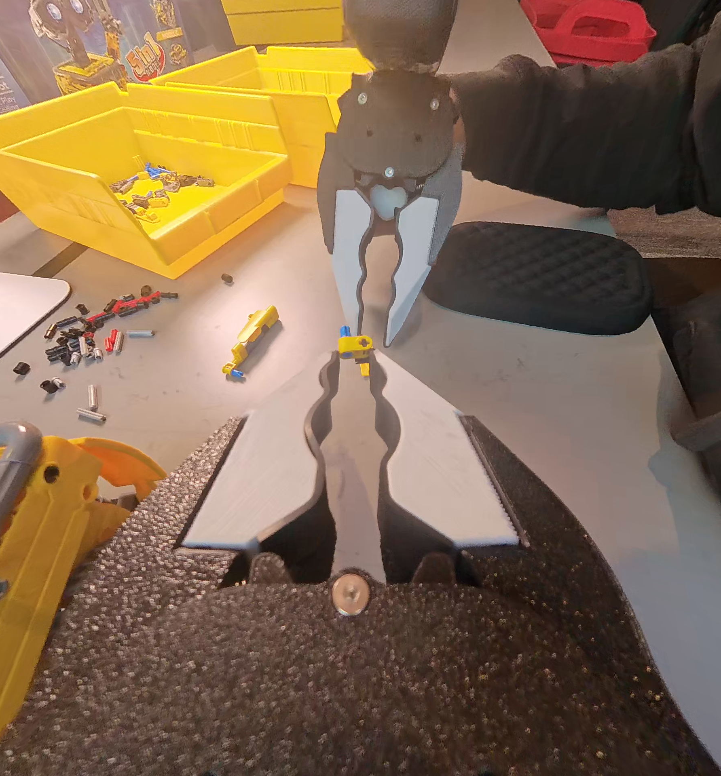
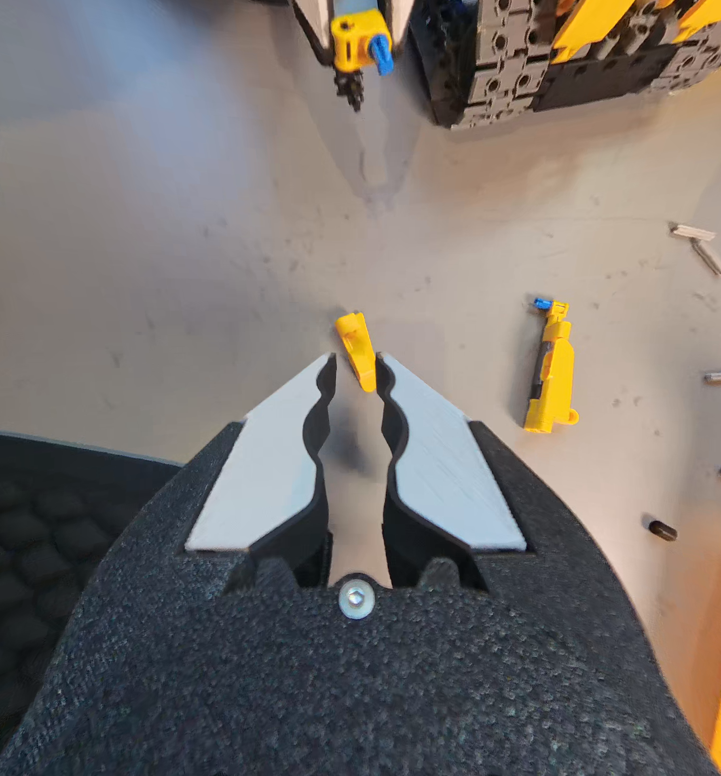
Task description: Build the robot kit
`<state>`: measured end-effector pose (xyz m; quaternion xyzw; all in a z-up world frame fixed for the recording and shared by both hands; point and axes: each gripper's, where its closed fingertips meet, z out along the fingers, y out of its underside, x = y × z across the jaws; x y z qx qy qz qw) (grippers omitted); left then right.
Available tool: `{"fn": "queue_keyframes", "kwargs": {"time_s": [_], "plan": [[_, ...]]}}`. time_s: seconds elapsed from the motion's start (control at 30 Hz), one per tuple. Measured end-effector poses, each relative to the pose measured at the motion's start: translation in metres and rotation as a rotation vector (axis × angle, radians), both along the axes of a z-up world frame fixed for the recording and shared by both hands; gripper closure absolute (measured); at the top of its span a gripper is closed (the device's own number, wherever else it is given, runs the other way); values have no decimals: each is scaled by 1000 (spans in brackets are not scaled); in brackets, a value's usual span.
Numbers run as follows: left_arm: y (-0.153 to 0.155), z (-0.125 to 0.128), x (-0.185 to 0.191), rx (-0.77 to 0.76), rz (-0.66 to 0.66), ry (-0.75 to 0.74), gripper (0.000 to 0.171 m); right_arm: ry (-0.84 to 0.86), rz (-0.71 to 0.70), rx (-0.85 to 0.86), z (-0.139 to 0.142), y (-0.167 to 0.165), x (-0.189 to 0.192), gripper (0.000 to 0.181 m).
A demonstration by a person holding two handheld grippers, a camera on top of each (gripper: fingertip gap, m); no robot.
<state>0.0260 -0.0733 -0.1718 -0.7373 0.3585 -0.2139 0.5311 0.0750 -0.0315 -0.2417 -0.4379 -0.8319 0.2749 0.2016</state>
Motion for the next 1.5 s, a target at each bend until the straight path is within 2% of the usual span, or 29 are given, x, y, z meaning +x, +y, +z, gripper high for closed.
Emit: {"fn": "queue_keyframes", "kwargs": {"time_s": [0.07, 0.13, 0.27, 0.33, 0.43, 0.6, 0.8, 0.9, 1.1, 1.23, 1.27, 1.37, 1.5], "plan": [[0, 0, 0, 0, 0, 4, 159, -32, 1, -17, -8, 3, 0, 171], [0, 0, 0, 0, 1, 2, 159, -67, 11, -115, -7, -4, -1, 173], [0, 1, -1, -4, 0, -9, 159, -349, 6, -529, 8, -40, 13, 173], [0, 1, 0, -8, -3, -11, 159, -460, -45, -612, 3, -42, 12, 172], [-1, 0, 0, -7, -7, -4, 159, -486, -106, -596, -5, -31, 5, 171], [-1, -1, 0, -9, -10, -2, 159, -272, -156, -493, 6, -8, -19, 164], [-2, -2, 1, -12, -12, 1, 159, -47, 106, -130, 11, -34, -3, 160], [-1, -3, 2, -16, -14, 11, 159, -24, 110, -42, 6, -40, -1, 161], [-1, -3, 2, -9, -10, 17, 159, -9, 112, 24, 4, -42, -7, 161], [-2, -3, 2, -8, -11, 16, 159, -66, 93, 47, -9, -42, -13, 163], [-2, -3, 2, -8, -12, 19, 159, -67, 94, 8, -7, -45, -14, 170], [-2, -4, 3, -6, -15, 24, 159, -129, 63, -80, -8, -42, -17, 170], [-3, -4, 3, -12, -20, 24, 159, -339, -73, -462, -4, -43, -17, 170]]}}
